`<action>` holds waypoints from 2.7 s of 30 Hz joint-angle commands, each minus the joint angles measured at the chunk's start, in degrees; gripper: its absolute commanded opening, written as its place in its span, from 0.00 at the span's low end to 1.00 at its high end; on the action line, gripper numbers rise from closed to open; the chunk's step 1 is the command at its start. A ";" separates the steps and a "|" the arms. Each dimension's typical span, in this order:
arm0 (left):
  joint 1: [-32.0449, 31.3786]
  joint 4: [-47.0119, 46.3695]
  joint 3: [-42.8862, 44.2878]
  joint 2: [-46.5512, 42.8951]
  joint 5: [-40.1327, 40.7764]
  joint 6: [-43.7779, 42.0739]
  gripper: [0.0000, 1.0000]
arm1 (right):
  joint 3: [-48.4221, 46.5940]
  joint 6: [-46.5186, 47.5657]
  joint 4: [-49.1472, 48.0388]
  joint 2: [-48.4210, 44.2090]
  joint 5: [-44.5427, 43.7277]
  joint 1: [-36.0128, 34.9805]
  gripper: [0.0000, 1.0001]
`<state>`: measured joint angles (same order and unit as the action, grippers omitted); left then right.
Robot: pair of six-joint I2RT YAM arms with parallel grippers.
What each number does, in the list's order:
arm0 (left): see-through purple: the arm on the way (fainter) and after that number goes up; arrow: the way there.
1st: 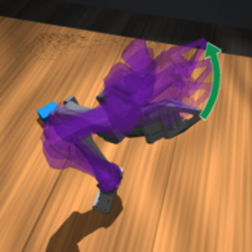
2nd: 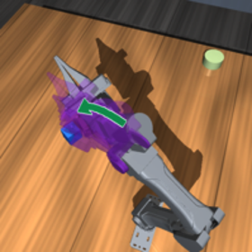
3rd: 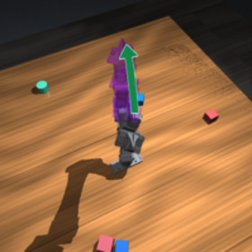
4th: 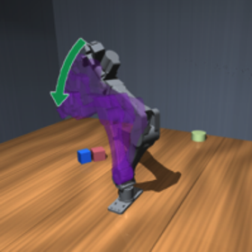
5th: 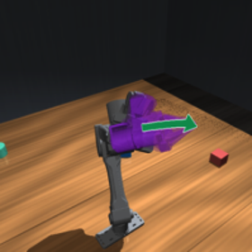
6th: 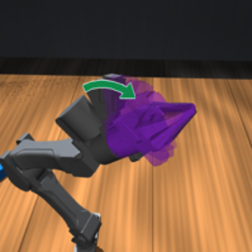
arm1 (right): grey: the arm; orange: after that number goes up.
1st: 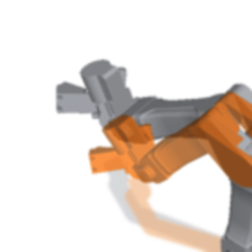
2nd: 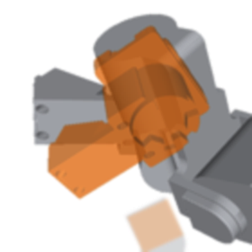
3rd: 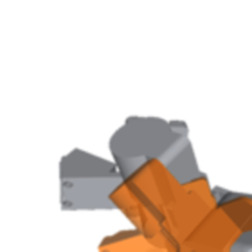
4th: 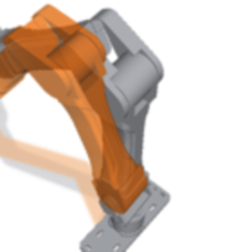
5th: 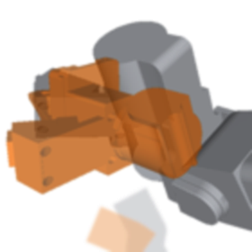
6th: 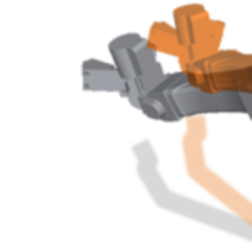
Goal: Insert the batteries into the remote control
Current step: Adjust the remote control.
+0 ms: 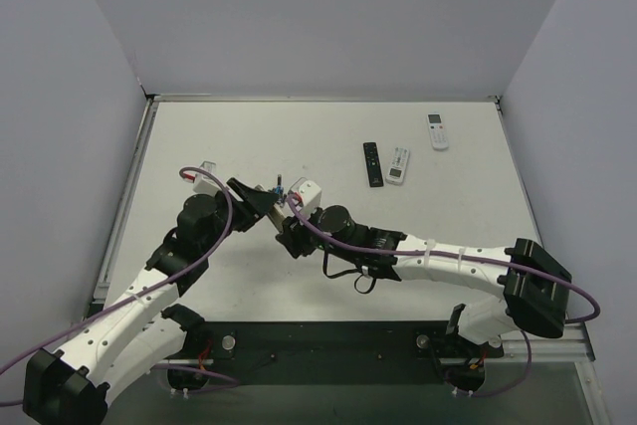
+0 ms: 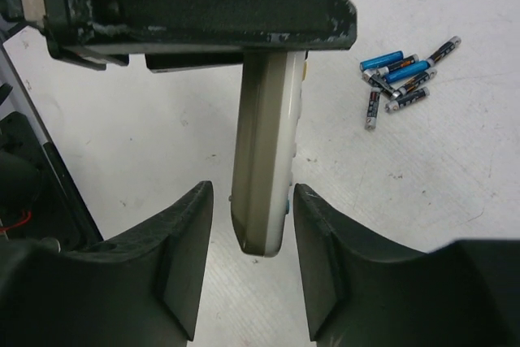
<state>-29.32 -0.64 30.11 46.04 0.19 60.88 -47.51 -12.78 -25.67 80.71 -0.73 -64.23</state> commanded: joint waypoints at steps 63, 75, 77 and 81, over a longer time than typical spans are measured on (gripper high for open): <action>7.61 -67.03 -10.07 5.90 -20.67 11.36 0.61 | 10.50 -51.91 -48.16 -2.13 34.39 15.01 0.00; 8.58 -63.69 -9.98 4.85 -19.87 10.66 0.66 | 10.42 -51.30 -46.75 -3.01 35.10 14.92 0.00; 8.58 -63.52 -10.16 4.76 -19.61 10.66 0.57 | 10.15 -51.30 -46.75 -2.75 35.45 14.92 0.00; 8.67 -63.25 -10.24 4.76 -18.82 10.40 0.35 | 10.06 -50.95 -46.22 -2.57 35.54 14.66 0.00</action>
<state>-20.93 -61.63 17.19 51.44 -19.55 71.81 -34.98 -64.58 -68.38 78.65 33.63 -49.21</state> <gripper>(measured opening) 0.428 0.233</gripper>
